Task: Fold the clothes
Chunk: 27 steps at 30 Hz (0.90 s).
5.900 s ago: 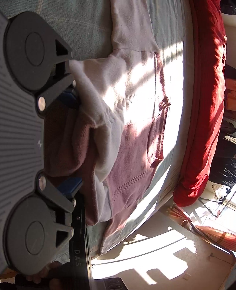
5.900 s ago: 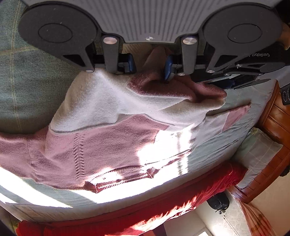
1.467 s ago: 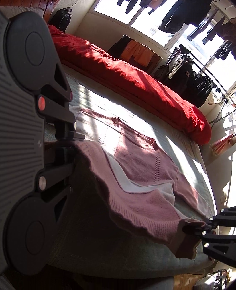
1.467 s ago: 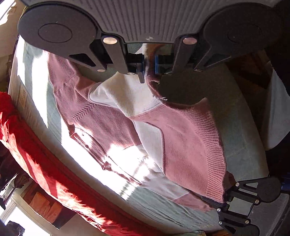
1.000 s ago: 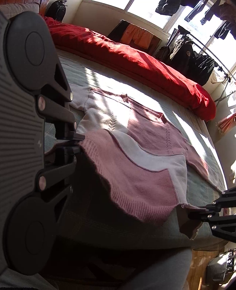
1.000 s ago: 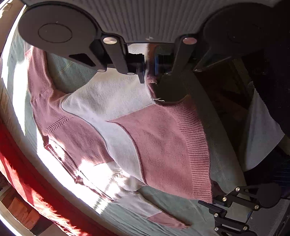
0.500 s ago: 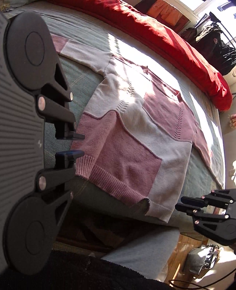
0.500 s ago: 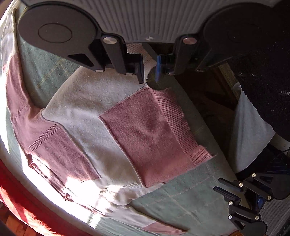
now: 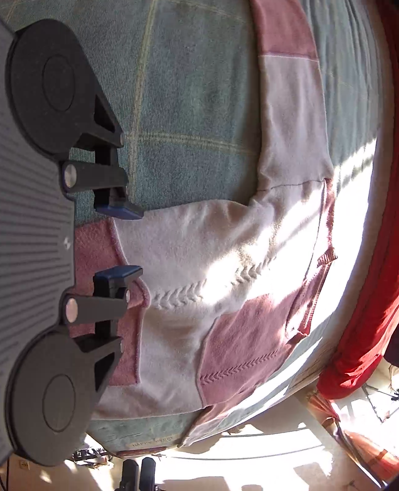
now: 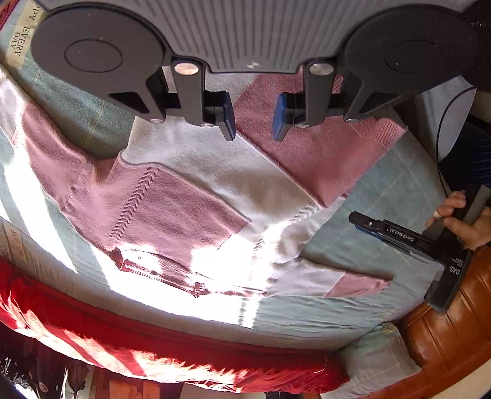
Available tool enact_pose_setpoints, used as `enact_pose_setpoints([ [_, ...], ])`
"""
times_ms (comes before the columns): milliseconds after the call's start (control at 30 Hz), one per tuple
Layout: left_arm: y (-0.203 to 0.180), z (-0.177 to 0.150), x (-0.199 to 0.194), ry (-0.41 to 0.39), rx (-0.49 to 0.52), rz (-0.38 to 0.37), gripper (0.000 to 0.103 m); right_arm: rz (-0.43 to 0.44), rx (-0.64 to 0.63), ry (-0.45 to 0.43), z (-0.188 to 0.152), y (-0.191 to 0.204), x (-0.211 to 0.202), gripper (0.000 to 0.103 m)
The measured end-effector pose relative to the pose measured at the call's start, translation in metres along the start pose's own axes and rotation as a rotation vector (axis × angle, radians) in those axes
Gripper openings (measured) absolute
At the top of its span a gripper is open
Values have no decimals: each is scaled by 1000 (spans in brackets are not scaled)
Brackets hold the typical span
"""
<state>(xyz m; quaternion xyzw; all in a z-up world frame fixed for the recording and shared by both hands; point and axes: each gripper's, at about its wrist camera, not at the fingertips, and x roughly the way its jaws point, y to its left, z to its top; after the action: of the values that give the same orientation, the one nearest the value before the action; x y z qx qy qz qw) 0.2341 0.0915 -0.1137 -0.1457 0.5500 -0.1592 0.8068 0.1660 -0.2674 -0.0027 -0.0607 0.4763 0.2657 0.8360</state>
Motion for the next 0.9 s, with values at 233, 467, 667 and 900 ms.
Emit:
enact_pose_setpoints([
  [233,16,-12,39,-2,-120,10,42,10,132,-113,-5,-15,-4,37],
  [467,-25,-27,48,-87,21,148,37,6,240,-172,-17,-21,-2,39],
  [667,-25,-21,23,-107,29,150,4,-25,237,-170,-22,-20,-4,43],
  [900,5,-8,5,-121,-27,178,5,-43,257,-174,-24,-24,-6,44],
])
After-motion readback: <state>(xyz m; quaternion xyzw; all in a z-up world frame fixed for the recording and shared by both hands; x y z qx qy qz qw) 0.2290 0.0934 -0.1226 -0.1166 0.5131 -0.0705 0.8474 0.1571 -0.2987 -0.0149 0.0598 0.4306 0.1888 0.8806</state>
